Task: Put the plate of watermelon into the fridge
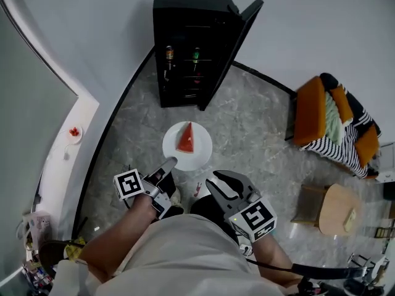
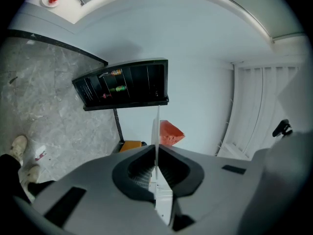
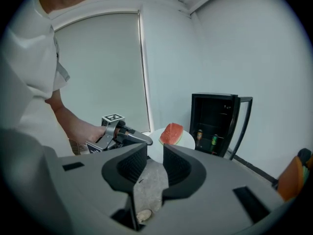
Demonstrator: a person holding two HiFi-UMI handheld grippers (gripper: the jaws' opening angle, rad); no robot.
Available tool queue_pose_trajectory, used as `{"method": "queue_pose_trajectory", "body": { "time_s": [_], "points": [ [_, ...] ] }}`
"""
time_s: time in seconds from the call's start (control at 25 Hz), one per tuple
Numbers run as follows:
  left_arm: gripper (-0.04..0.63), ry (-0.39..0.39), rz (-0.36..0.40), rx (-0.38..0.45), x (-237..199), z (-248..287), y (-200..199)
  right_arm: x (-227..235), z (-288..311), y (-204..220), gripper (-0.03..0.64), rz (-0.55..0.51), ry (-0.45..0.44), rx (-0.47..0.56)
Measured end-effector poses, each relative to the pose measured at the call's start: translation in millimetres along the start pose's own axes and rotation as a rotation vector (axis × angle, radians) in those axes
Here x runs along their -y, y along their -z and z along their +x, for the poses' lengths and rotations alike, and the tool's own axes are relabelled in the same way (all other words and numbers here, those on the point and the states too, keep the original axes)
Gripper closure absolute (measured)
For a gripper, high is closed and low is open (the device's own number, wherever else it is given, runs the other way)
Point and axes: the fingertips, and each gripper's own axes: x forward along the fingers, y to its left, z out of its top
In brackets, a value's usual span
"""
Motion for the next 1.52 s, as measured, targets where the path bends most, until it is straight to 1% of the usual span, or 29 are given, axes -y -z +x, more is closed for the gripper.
{"method": "queue_pose_trajectory", "body": {
  "time_s": [0.2, 0.36, 0.48, 0.6, 0.84, 1.0, 1.12, 1.28, 1.4, 1.52],
  "points": [
    [0.569, -0.016, 0.003, 0.035, -12, 30, -44, 36, 34, -15, 0.518, -0.023, -0.029, -0.024],
    [0.570, -0.076, 0.042, 0.061, -27, 65, -84, 82, 62, -25, 0.518, -0.015, -0.056, -0.022],
    [0.569, -0.033, 0.009, 0.092, -22, 98, -108, 119, 78, -35, 0.518, -0.010, -0.064, -0.009],
    [0.569, -0.022, 0.006, 0.114, -17, 114, -121, 140, 84, -46, 0.518, -0.024, -0.070, 0.009],
    [0.569, -0.059, -0.018, 0.193, -38, 215, -192, 253, 128, -67, 0.518, -0.023, -0.149, -0.020],
    [0.569, -0.080, -0.025, 0.235, -50, 264, -221, 300, 141, -79, 0.518, -0.042, -0.179, -0.024],
    [0.569, -0.106, 0.001, 0.254, -63, 294, -248, 324, 151, -80, 0.518, -0.044, -0.199, -0.038],
    [0.569, -0.132, 0.013, 0.265, -82, 331, -277, 344, 161, -68, 0.518, -0.017, -0.215, -0.075],
    [0.569, -0.141, 0.019, 0.274, -99, 353, -299, 355, 170, -59, 0.518, 0.006, -0.212, -0.091],
    [0.569, -0.147, 0.014, 0.279, -118, 370, -318, 365, 174, -57, 0.518, 0.031, -0.186, -0.101]
  ]
}}
